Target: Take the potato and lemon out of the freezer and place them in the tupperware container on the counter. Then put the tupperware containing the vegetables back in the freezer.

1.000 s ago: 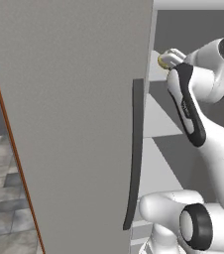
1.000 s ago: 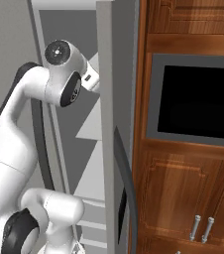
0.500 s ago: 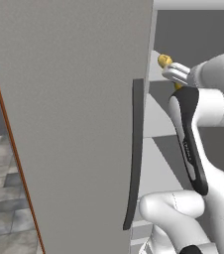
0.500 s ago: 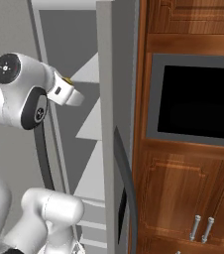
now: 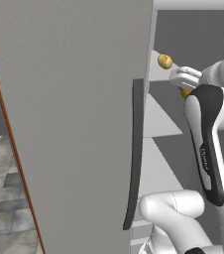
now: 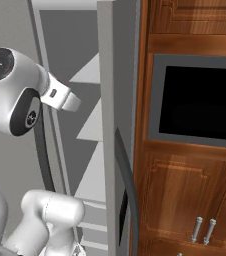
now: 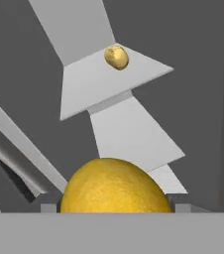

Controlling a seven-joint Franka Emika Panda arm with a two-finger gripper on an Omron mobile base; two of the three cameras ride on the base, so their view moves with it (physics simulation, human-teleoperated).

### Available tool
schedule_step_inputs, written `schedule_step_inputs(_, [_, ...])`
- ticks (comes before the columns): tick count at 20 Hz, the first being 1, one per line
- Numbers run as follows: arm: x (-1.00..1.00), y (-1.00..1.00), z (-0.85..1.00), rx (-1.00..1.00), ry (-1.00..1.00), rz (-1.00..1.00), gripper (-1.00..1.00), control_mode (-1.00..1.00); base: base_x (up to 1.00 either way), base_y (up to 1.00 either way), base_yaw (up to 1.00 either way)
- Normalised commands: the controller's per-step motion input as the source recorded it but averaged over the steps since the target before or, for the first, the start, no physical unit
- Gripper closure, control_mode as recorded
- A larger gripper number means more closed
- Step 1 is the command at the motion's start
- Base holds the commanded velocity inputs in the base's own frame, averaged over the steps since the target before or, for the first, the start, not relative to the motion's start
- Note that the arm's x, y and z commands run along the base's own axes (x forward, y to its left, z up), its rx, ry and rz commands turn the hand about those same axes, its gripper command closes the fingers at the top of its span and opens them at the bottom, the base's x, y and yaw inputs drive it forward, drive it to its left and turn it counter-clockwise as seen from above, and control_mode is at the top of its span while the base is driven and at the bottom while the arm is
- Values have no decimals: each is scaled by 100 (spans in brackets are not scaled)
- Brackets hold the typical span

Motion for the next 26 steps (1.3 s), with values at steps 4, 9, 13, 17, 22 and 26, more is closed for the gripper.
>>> schedule_step_inputs(4, [-5, 4, 0, 0, 1, 1, 100, 100, -65, 22, 2])
schedule_step_inputs(9, [0, 0, 0, 0, 0, 0, 100, 100, -100, 78, 3])
schedule_step_inputs(13, [0, 0, 0, 0, 0, 0, 100, 100, -28, 100, 10])
schedule_step_inputs(17, [0, 0, 0, 0, 0, 0, 100, 100, 28, 100, 7])
schedule_step_inputs(22, [0, 0, 0, 0, 0, 0, 100, 100, 52, 100, 6])
schedule_step_inputs(26, [0, 0, 0, 0, 0, 0, 100, 100, 59, 100, 18])
